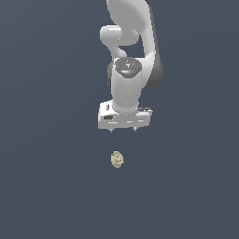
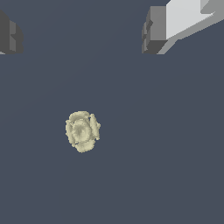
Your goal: Pick up the object and move it to a goal position.
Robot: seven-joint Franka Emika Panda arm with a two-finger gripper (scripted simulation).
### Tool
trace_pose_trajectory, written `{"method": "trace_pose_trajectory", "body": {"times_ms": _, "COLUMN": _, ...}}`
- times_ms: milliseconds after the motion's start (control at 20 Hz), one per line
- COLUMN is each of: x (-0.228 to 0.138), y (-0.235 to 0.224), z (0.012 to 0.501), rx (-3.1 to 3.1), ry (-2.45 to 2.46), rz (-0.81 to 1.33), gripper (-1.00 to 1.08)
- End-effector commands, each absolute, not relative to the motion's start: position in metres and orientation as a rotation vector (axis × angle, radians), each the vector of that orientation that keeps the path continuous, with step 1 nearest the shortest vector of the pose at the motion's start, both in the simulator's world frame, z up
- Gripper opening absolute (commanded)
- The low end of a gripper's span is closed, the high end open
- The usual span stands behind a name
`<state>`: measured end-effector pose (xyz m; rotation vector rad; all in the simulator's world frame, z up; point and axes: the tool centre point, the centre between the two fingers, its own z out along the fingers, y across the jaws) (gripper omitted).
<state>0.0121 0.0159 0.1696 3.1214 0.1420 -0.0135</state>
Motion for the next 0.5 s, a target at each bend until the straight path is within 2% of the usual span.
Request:
{"method": "trace_pose_trajectory", "body": {"times_ms": 0, "x": 0.021, "y": 0.014, "z": 0.163, "rx": 3.12, "ry": 0.173, "rz": -0.013, "gripper": 1.0}}
{"method": "trace_pose_trajectory", "body": {"times_ms": 450, "x": 0.063, "y": 0.001, "z": 0.125, "rx": 3.113, "ry": 0.344, "rz": -0.007, "gripper": 1.0}}
